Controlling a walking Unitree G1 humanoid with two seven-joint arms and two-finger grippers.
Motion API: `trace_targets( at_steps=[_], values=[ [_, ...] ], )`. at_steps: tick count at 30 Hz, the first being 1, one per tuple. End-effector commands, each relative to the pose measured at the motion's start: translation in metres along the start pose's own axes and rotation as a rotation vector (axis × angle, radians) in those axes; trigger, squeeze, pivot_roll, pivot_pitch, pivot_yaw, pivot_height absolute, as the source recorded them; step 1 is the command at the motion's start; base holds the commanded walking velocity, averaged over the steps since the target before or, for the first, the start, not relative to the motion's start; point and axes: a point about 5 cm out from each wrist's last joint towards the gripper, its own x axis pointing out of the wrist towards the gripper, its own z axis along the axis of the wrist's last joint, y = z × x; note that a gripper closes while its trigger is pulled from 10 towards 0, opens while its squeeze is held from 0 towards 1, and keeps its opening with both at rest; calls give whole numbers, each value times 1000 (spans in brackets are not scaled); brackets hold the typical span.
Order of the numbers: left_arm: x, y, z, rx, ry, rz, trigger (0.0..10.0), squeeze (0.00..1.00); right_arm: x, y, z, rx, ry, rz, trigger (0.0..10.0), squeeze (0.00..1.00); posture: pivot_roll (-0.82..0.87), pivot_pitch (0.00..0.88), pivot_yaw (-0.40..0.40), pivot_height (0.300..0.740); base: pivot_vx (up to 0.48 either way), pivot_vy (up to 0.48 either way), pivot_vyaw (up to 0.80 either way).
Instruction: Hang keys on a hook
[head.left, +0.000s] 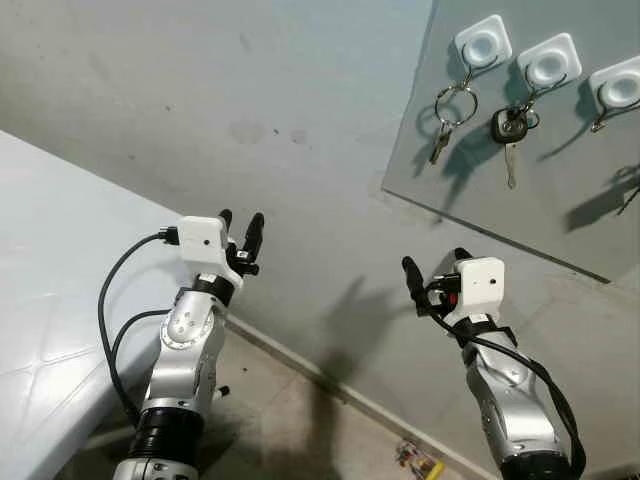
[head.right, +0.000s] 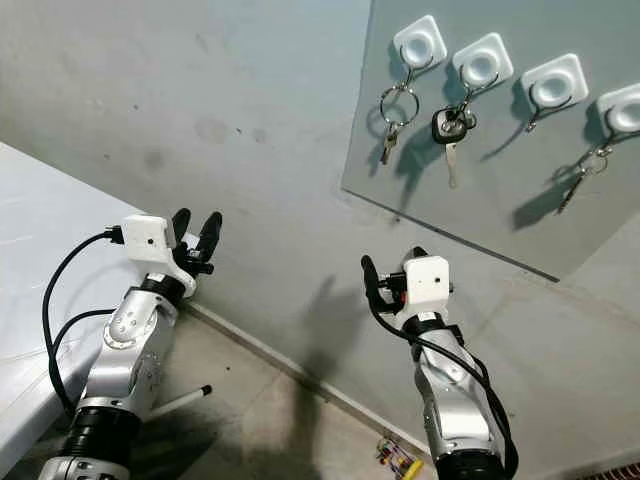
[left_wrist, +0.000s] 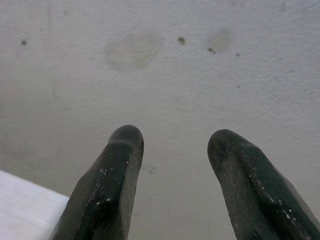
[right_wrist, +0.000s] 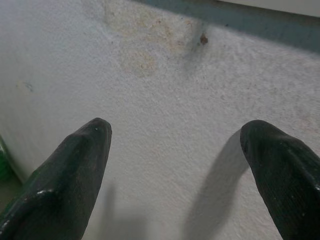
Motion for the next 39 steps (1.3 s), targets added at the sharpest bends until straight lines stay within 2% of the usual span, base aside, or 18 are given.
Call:
trace_targets(
  at_steps=[1,9,23,29,33,39],
  values=[
    [-1,2,-1,31,8,-5,10000,0,6,-1,6,-2,-30,-5,10000,0,-3,46,-43,740,0,0,800],
    [-3,13,5,33,-15,28,10000,0,14,12,7,20,-42,12,10000,0,14,45,-43,740,0,0,800],
    [7,13,8,4,-24,55,10000,0,24,2,18,0,-81,0,10000,0,-7,17,-66,740,0,0,800],
    [6,9,4,-7,-12,44,10000,0,22,-2,18,-7,-82,-5,10000,0,-14,26,-69,740,0,0,800],
    [5,6,2,18,-6,31,10000,0,21,-2,17,-11,-78,-1,10000,0,-10,31,-67,740,0,0,800],
    [4,9,2,10,-6,37,10000,0,23,0,18,-3,-84,-3,10000,0,-12,31,-64,740,0,0,800]
  ],
)
